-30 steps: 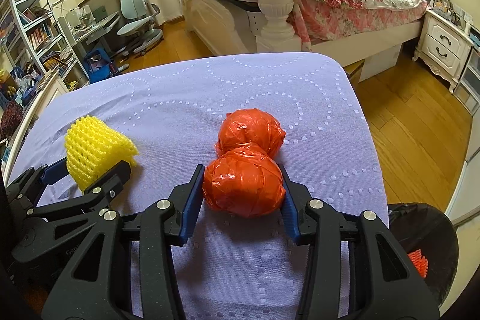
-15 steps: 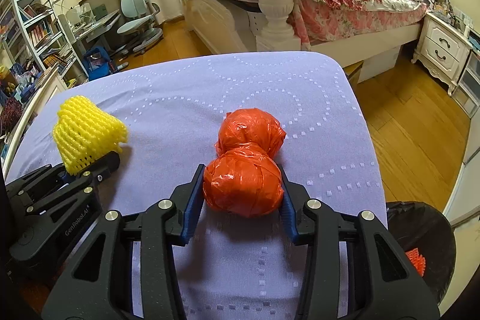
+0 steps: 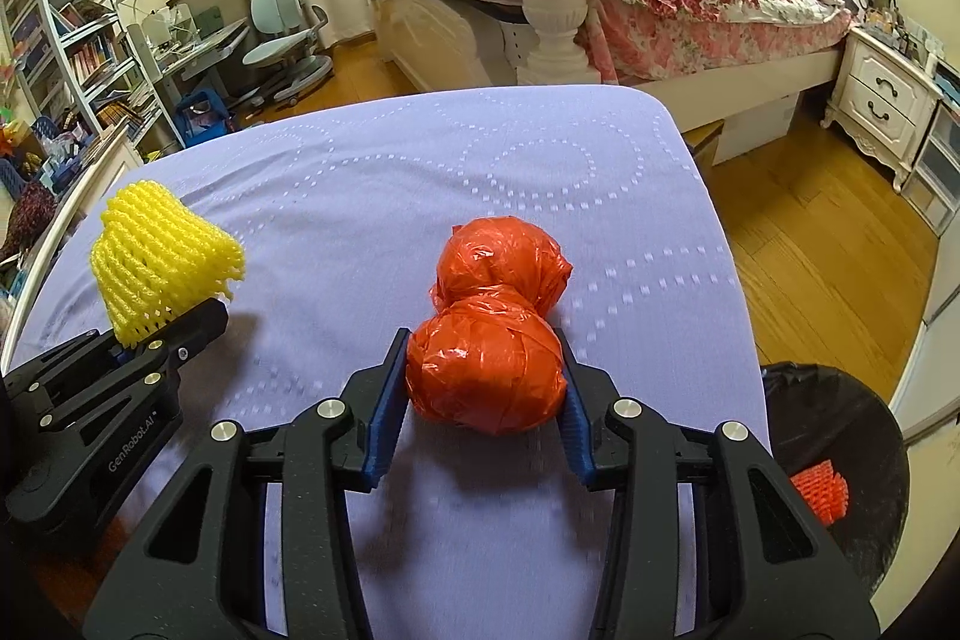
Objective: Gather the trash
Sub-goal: 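Grasp the yellow foam net with the left gripper while the right holds the red ball, then carry the yellow foam net and red ball over the black bin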
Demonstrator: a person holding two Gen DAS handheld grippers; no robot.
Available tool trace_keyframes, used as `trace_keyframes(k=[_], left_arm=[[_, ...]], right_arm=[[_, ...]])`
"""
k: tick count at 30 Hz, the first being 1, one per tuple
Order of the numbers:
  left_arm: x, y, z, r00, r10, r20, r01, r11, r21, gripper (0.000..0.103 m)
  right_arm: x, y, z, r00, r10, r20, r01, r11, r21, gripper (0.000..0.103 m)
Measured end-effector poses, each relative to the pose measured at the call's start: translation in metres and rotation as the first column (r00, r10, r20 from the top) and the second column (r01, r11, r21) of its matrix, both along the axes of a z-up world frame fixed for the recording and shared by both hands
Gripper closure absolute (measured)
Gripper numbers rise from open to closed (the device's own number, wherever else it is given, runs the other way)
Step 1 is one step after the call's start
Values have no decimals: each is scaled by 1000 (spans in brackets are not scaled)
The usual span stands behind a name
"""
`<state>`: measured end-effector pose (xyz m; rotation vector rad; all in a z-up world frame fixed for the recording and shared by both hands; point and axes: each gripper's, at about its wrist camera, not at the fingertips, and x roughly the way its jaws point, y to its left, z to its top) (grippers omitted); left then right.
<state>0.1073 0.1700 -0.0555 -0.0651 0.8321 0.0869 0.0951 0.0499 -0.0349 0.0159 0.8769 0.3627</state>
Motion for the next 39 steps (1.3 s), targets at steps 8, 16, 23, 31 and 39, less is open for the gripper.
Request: trace_keyframes(k=[8,16,23,31,39], left_arm=[[-29,-12,7,1000,2,27,-2,1000,-10,88],[-53,-32,11,999,-17,45,18,1000,-18,88],[-75,-52,13,998,-34,61,36,999,-22,87],[-89,-83,15,994,-76,80,78,997,-21,87],[-95,-121,15,983,-156,95,158,987,-15,88]], right_arm=[[-36,-10,2,1000,9,10,-9,1000,3,60],[-72,-27,10,999,9,31,-9,1000,11,60],[-97,-48,18,998,-7,55,5,1000,28,60],[-121,-79,18,996,-52,71,50,998,25,60],[-134,-121,14,987,-143,67,141,990,29,60]])
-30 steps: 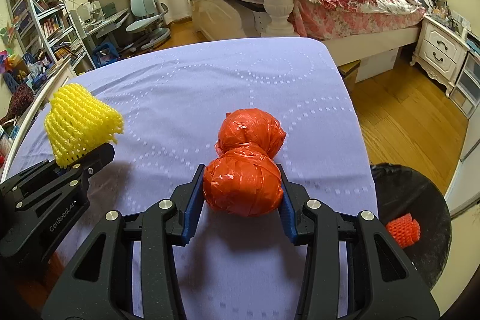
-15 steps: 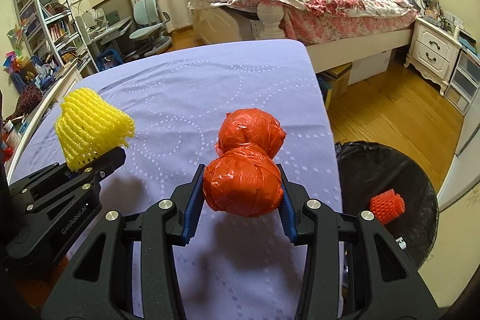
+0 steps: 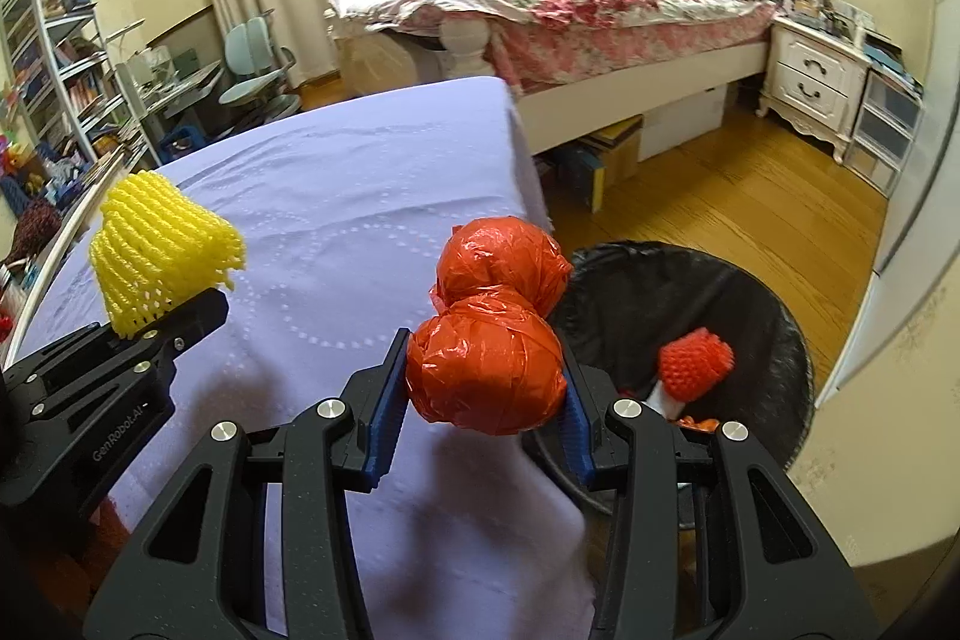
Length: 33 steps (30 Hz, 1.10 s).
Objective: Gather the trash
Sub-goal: 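Carry the yellow foam net and red ball over the black bin, then open both grippers to drop the net and ball into the bin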
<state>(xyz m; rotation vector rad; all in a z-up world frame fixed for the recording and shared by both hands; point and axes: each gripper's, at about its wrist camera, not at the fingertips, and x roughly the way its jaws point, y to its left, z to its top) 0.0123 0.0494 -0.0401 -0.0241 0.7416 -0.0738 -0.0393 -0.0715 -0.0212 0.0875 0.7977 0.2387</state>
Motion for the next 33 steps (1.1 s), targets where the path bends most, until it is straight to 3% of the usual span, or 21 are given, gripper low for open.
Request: trace_keyframes(k=[14,33], left_arm=[[13,-66,-7,990,-138,1,138,990,24,87],[54,-125,-19,974,-226,-24,227,972,68,87]], right_arm=[[5,-75,-9,986,-166,-3,166,986,-1,60],[38,-128,-33,969,-241,-48,242,970,8,60]])
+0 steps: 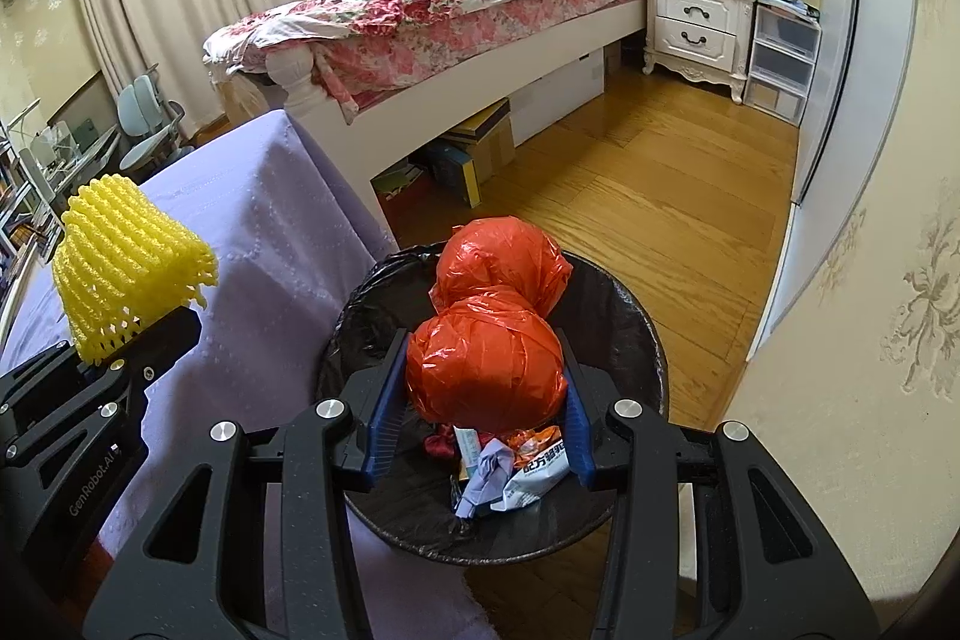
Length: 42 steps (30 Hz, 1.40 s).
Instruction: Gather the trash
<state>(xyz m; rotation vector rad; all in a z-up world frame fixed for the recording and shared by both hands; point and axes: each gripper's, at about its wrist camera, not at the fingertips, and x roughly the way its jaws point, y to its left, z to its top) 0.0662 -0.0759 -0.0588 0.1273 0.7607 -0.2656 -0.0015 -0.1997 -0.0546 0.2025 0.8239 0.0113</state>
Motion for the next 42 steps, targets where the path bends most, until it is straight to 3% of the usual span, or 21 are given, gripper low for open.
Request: trace_keyframes(k=[3,5,6,8,14,30,42], left_arm=[[3,-2,-2,1000,3,-22,-3,1000,-1,82],[6,-1,-2,1000,11,-25,-11,1000,-4,65],[7,-1,-2,1000,13,-25,-13,1000,-4,62],[6,-1,-2,1000,18,-23,-18,1000,-4,51],[1,0,0,999,35,-1,-35,999,-2,32],[-13,17,12,994,104,29,-104,995,6,22],[-35,34,26,989,135,65,-135,991,-12,21]], right_arm=[[3,-2,-3,1000,-5,-5,5,1000,7,59],[3,-5,-3,1000,-10,-5,10,1000,12,59],[3,-6,-3,1000,-13,-4,13,1000,16,58],[4,-6,-3,1000,-21,1,21,1000,16,49],[5,-8,-2,999,-41,9,41,999,13,42],[-12,-8,11,994,-91,59,95,994,-54,19],[-31,12,27,992,-72,102,81,993,-82,15]])
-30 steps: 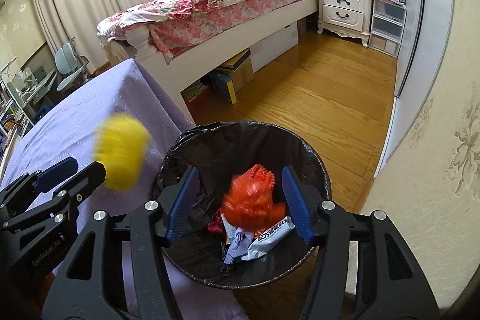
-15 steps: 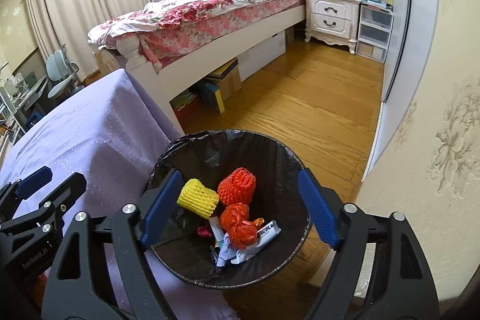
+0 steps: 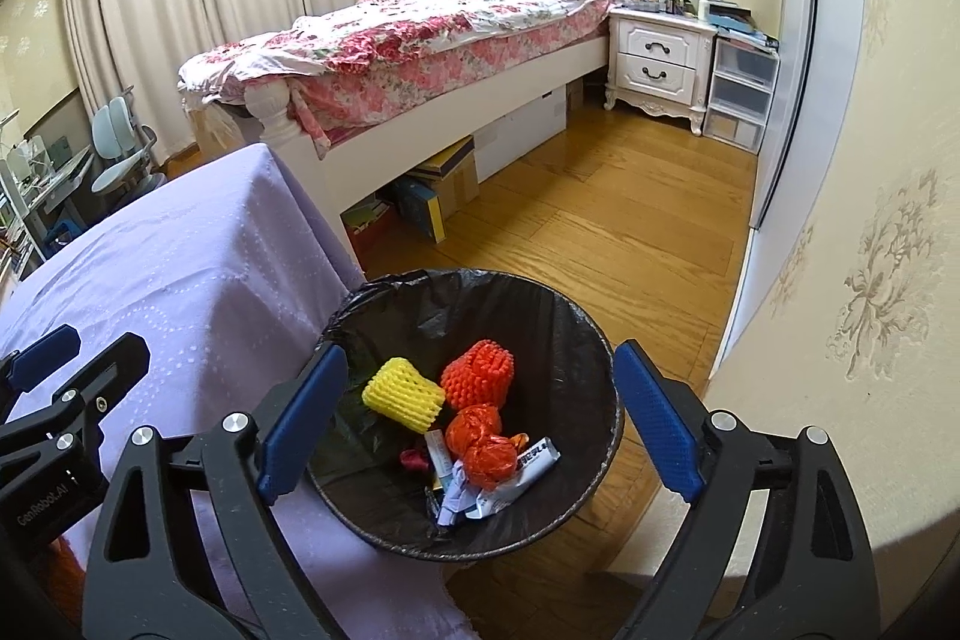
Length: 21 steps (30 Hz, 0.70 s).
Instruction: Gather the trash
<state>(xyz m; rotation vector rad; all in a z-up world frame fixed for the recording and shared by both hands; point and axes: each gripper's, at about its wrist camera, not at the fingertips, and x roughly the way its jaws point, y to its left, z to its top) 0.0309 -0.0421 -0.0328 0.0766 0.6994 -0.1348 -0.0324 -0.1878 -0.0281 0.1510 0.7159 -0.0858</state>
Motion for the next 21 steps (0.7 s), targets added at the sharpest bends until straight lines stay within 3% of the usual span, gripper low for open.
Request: trace_keyframes(k=[21], left_arm=[[-56,47,30,992,76,102,-76,997,-2,19]], right_arm=[[-55,45,38,994,71,85,-69,997,-28,13]])
